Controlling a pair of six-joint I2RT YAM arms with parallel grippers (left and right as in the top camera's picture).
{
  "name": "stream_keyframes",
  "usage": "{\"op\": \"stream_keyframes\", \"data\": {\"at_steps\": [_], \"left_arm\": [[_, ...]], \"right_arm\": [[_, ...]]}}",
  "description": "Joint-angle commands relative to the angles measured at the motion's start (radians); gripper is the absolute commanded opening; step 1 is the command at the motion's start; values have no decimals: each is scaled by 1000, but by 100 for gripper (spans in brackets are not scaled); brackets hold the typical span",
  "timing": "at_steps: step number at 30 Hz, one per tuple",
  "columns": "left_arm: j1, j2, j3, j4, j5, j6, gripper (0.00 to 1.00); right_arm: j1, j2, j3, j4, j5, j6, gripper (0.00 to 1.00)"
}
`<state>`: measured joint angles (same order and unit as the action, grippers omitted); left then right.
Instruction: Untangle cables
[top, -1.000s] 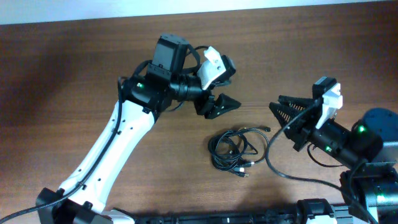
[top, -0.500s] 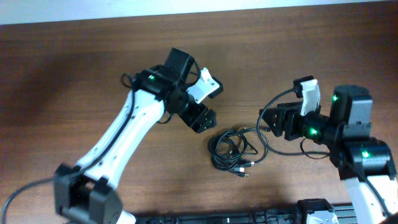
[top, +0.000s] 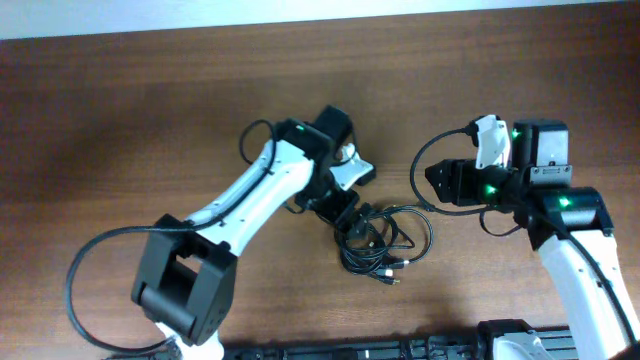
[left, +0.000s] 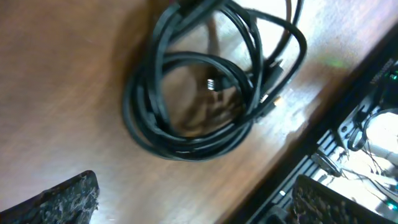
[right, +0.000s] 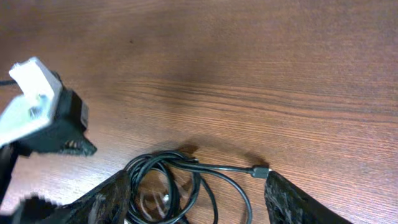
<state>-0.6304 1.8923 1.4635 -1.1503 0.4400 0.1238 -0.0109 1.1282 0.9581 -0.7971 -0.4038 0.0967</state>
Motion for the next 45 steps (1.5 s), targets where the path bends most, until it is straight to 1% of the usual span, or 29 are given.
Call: {"op": "stream_keyframes", "data": {"at_steps": [1,6,7,8,9,10,11,12,13,15,18,19,20,22,26,30,31,37,40,42,45], "left_arm": [[-52,27,1,-21,4,-87,99],[-84,28,-38,-45,4,-184,100],[-85,28,-50,-45,4,-189,99],[-85,28,-61,-44,-1,-182,96],[-85,28,-66,-45,-4,-150,95],[-85,28,-70,-45,-3,-85,93],[-87,28,-70,-47,-3,8,92],[-90,28,-70,-48,-3,106,93],[-92,26,-70,-48,-3,180,94],[-94,26,-70,-48,-3,344,99],[-95,26,-70,-48,-4,676,99],[-95,26,-70,-45,-4,766,99],[-95,26,-70,-27,-4,888,99],[-95,26,-70,5,-4,964,99],[-95,26,-70,44,-3,1038,99],[-114,26,-93,112,9,1046,99],[-122,26,-100,115,16,1061,99],[-195,26,-154,152,16,1063,98],[-210,26,-161,153,16,1062,95],[-211,26,-161,154,16,1062,90],[-211,26,-173,160,16,1059,89]], "right_arm": [[-3,24,2,0,35,-11,67],[-3,31,2,0,86,-11,67],[-3,31,2,0,101,-11,67],[-3,31,2,0,116,-12,67],[-3,31,2,0,130,-12,67],[-3,31,2,0,142,-15,67],[-4,32,2,0,156,-15,67],[-4,32,2,0,164,-15,67],[-4,32,2,0,171,-15,67],[-4,32,2,-3,180,-20,67],[-3,32,2,-12,180,-34,67],[-3,32,2,-12,180,-34,67],[-3,32,2,-11,180,-34,67],[-3,32,2,-10,180,-34,67],[-3,32,2,-11,180,-34,67],[-3,32,2,-7,180,-34,67],[-3,32,2,-7,180,-34,67],[-3,32,2,-8,180,-34,67],[-3,32,2,-8,180,-34,67],[-3,32,2,-8,180,-34,67],[-3,32,2,-8,180,-34,67]]}}
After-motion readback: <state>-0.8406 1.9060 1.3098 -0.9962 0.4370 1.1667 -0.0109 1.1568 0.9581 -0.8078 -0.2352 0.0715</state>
